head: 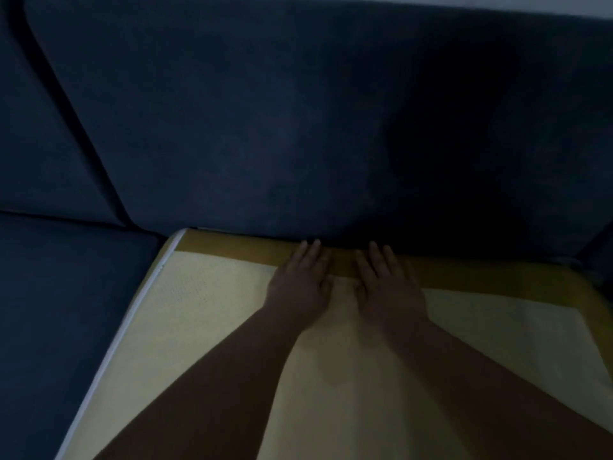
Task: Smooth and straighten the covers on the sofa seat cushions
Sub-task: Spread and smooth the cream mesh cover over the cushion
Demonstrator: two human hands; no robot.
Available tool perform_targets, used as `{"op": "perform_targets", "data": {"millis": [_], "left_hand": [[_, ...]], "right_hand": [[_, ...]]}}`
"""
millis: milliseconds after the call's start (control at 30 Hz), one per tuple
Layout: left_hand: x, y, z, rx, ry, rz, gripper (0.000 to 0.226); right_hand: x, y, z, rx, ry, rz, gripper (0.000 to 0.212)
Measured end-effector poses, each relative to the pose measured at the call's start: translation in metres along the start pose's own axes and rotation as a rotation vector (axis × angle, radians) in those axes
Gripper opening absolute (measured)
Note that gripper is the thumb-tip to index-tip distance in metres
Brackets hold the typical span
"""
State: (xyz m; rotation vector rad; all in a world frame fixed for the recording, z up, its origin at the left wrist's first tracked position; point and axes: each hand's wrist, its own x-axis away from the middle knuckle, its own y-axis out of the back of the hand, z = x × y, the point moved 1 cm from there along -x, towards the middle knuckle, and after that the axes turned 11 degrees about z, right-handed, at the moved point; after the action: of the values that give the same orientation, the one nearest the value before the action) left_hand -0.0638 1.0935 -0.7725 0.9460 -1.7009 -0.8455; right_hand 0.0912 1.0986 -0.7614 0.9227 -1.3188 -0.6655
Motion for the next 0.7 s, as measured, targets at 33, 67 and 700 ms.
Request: {"op": "perform_targets", "data": {"millis": [33,67,700], "left_hand": [[0.005,0.010,0.010,0.023,0.021,-0.057,0.054],[0.010,0.022,0.021,0.035,0.027,-0.112,0.054],[0.071,0.020,0.192,0.073,0.089,-0.399,0.056]], "right_hand": [[0.001,0.004,0.015,0.009,0.055,-0.074,0.056],[0.003,0.011,0.033,-0.006,0.110,-0.156,0.055],[-0.019,-0.003,0.225,-0.077,0.190,-0.429,0.057]]}}
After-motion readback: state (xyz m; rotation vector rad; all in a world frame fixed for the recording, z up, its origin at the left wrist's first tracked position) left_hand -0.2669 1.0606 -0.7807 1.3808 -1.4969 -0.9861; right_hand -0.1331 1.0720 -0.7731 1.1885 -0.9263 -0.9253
